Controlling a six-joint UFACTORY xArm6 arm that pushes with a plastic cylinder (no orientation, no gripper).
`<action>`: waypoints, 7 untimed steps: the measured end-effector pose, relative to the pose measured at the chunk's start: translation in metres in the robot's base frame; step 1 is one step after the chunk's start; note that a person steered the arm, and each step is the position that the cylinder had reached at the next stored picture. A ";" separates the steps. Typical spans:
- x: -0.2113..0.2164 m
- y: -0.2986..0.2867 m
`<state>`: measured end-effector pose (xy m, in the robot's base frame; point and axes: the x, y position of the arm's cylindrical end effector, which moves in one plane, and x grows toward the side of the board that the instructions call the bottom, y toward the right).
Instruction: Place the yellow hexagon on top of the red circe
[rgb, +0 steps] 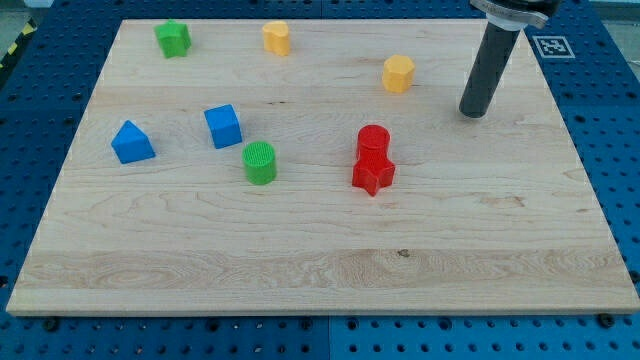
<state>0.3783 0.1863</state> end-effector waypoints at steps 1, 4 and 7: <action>-0.003 0.001; -0.117 -0.040; -0.105 -0.071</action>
<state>0.2729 0.1151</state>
